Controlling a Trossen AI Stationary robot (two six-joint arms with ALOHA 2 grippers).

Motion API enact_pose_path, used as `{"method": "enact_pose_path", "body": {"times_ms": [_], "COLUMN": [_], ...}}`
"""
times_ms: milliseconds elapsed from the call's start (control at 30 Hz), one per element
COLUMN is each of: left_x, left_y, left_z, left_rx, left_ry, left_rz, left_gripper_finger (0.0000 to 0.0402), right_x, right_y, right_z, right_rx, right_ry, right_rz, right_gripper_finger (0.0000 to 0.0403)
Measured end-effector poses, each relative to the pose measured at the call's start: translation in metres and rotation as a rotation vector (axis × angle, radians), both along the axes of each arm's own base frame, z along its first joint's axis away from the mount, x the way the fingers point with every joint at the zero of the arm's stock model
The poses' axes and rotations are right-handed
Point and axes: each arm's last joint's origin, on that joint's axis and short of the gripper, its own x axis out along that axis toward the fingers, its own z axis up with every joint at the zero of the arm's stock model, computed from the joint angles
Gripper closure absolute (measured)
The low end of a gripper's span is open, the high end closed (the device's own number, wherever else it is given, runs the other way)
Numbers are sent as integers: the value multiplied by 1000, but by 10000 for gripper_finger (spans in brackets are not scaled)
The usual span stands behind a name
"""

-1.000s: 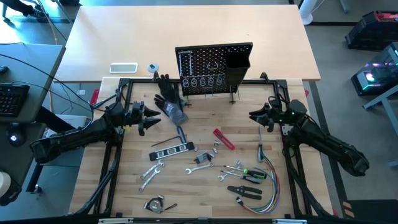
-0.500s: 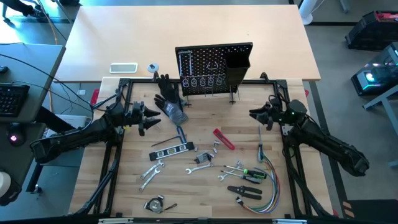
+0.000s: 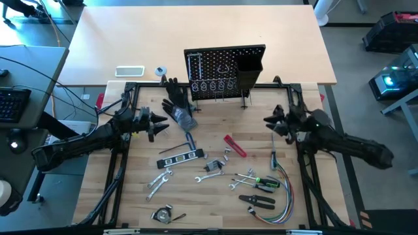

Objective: Hang tools onto peg board
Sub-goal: Hang the top gray screwdriver on the pegboard

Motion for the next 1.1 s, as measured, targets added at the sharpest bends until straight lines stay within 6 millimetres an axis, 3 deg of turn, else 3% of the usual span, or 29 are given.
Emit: {"method": "enact_pose_path", "body": {"times_ms": [200, 433, 700, 933, 1100], "left_x": [-1, -2, -2, -2, -2], "left_y": [2, 3, 4, 4, 4], "left_z": [-3, -3, -3, -3, -4], "left_rx": [-19, -16, -13, -12, -14], "left_ry": [29, 33, 35, 36, 40], "left_rz": [79, 132, 150, 150, 150], "left_gripper_finger": [197, 197, 197, 197, 197], "right_x": [19, 43, 71, 96, 113], "right_y": [8, 19, 35, 48, 51], "right_z": [11, 15, -12, -24, -36], "right_rx": [-108, -171, -232, -341, -372], "right_ry": [154, 363, 552, 508, 638], "right_rz": [27, 100, 118, 102, 101], "right_gripper_finger": [252, 210, 197, 196, 197]}}
